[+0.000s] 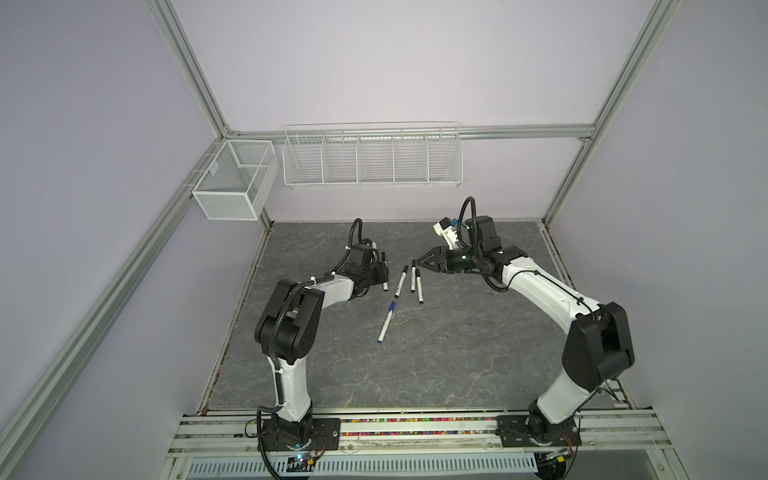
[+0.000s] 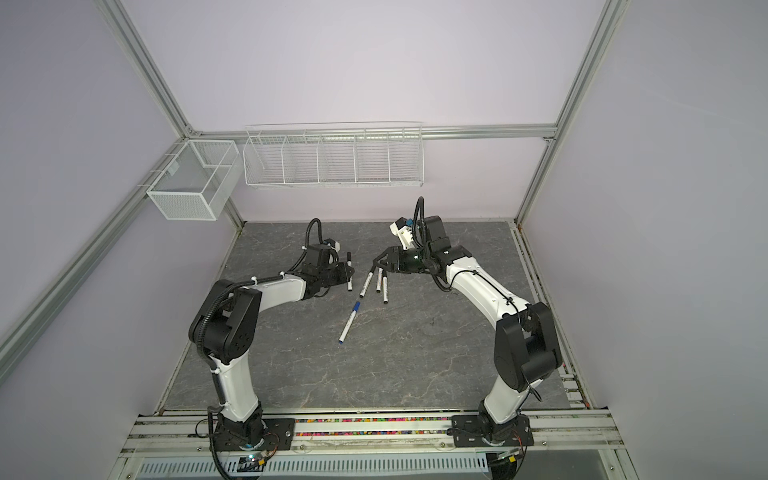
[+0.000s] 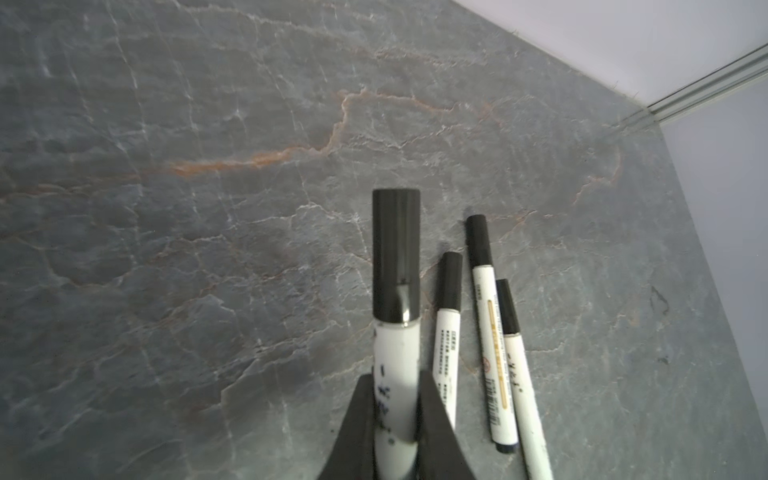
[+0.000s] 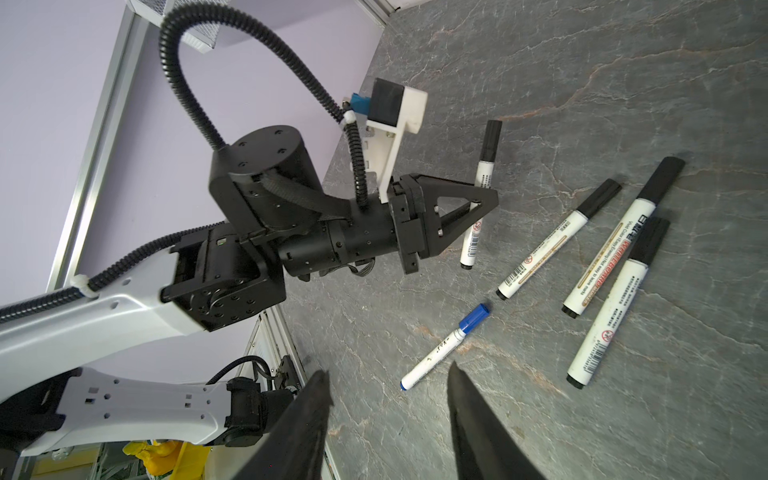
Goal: Insert the pens into the pen caps
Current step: 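Open the right gripper and withdraw it while the left gripper lowers the capped marker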
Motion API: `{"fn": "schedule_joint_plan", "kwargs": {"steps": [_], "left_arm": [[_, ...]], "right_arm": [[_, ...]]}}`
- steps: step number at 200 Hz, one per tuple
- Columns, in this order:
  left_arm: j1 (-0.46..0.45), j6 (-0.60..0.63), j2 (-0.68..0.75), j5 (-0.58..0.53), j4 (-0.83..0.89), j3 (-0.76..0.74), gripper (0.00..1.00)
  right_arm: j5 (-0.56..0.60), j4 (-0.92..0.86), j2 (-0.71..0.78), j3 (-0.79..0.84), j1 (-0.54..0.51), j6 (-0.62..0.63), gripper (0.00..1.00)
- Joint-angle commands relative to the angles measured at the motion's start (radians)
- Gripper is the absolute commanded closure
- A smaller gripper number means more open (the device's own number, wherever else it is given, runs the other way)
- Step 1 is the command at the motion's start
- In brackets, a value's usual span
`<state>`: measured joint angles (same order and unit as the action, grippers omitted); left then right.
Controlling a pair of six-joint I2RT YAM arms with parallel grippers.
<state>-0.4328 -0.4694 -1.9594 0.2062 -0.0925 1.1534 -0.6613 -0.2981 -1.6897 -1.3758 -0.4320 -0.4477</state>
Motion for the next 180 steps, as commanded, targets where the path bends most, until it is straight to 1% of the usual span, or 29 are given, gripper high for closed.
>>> {"fn": "schedule_joint_plan", "kwargs": {"steps": [1, 8, 22, 32, 47, 59, 81, 106, 120, 157, 174, 180], "left_arm": [[-0.005, -0.017, -0.027, 0.007, 0.053, 0.050, 0.72], [-0.007, -0.015, -0.031, 0.009, 0.064, 0.057, 0.66], [-0.011, -0.009, -0.033, 0.010, 0.080, 0.065, 0.60], [-0.012, -0.007, -0.031, 0.008, 0.090, 0.068, 0.52], [-0.015, -0.003, -0.028, 0.011, 0.099, 0.066, 0.49], [-0.017, -0.005, -0.026, 0.021, 0.106, 0.064, 0.44], [-0.018, -0.008, -0.025, 0.040, 0.109, 0.054, 0.44], [-0.020, 0.009, -0.009, 0.067, 0.134, 0.046, 0.44], [-0.020, 0.009, -0.003, 0.068, 0.127, 0.032, 0.44], [-0.020, 0.026, -0.014, 0.053, 0.125, 0.033, 0.44], [-0.021, 0.028, -0.023, 0.057, 0.119, 0.040, 0.44], [-0.020, 0.028, -0.027, 0.062, 0.117, 0.044, 0.44]], "right_arm": [[0.010, -0.024, 0.008, 0.022, -0.002, 0.023, 0.51], [0.012, -0.025, 0.009, 0.022, -0.003, 0.024, 0.51], [0.014, -0.027, 0.012, 0.025, -0.003, 0.030, 0.51], [0.017, -0.031, 0.013, 0.027, -0.002, 0.033, 0.51], [0.017, -0.035, 0.016, 0.029, -0.002, 0.041, 0.51], [0.020, -0.044, 0.016, 0.029, -0.002, 0.046, 0.51], [0.032, -0.050, 0.005, 0.028, -0.003, 0.049, 0.51], [0.077, -0.088, -0.066, -0.025, -0.008, 0.049, 0.52], [0.099, -0.112, -0.139, -0.082, -0.013, 0.049, 0.53], [0.092, -0.158, -0.348, -0.263, -0.032, 0.045, 0.55], [0.080, -0.177, -0.440, -0.358, -0.044, 0.040, 0.59], [0.076, -0.176, -0.469, -0.387, -0.049, 0.033, 0.63]]}}
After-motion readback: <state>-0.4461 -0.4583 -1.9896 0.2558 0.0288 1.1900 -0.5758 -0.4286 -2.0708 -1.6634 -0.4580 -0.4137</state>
